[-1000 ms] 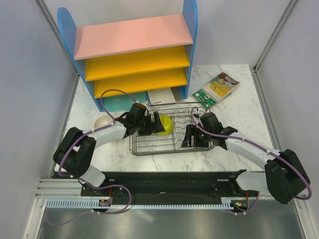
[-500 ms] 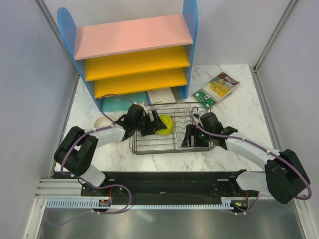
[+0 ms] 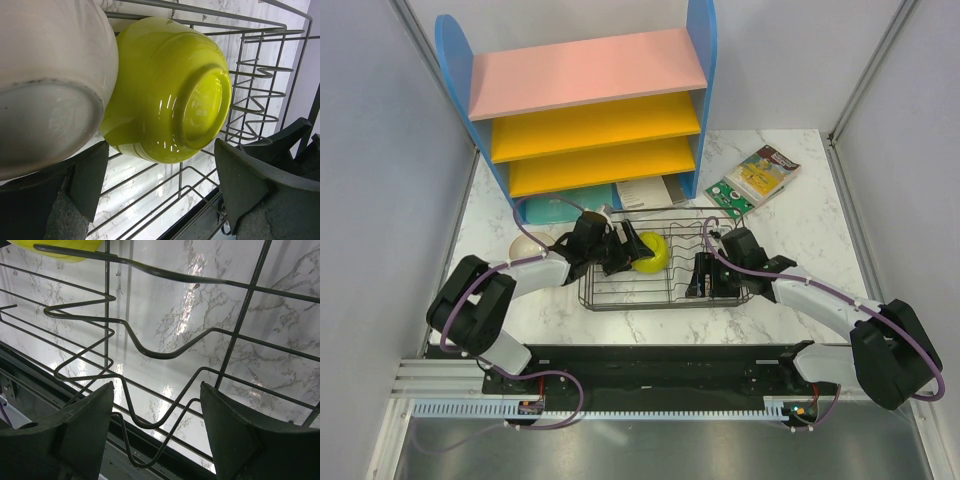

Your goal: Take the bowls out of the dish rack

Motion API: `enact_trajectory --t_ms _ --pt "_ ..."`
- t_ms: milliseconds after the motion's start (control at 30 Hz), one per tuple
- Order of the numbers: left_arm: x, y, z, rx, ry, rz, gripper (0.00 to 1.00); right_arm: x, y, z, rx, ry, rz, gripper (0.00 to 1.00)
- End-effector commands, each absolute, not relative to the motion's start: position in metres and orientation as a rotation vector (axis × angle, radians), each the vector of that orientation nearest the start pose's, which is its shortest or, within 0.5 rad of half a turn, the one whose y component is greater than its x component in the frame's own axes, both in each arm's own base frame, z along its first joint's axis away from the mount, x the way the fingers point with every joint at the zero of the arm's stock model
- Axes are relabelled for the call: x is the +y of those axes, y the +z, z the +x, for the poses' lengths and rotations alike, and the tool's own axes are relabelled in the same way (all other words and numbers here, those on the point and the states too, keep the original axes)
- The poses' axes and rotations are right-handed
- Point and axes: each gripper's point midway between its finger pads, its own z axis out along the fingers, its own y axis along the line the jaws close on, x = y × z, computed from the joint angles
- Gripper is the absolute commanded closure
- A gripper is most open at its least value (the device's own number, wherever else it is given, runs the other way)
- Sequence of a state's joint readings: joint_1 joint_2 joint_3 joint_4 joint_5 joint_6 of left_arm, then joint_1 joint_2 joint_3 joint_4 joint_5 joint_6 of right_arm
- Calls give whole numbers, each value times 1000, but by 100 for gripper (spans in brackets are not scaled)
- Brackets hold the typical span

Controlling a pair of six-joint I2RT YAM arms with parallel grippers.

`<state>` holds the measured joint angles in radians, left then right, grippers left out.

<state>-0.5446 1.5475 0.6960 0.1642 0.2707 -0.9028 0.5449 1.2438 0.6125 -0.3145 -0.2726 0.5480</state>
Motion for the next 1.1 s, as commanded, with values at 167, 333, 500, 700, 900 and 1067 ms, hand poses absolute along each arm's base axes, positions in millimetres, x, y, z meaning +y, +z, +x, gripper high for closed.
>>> enact_trajectory --t_ms 167,333,500,700,900,1067 --pt "-258 52 289 2483 -976 -462 9 200 49 194 2679 748 -128 23" --pt "-255 43 288 2506 -941 -522 10 200 49 195 2677 748 -131 23" --pt "-260 42 286 2467 -1011 -550 18 201 50 196 2675 749 -131 23" --pt "-261 45 284 2470 -1022 -529 35 201 49 197 2677 750 -127 23" --pt "-261 46 283 2475 -1010 -487 63 203 54 199 2664 757 -136 23" --pt "-261 47 279 2477 -1017 -465 90 203 53 200 2666 751 -138 23"
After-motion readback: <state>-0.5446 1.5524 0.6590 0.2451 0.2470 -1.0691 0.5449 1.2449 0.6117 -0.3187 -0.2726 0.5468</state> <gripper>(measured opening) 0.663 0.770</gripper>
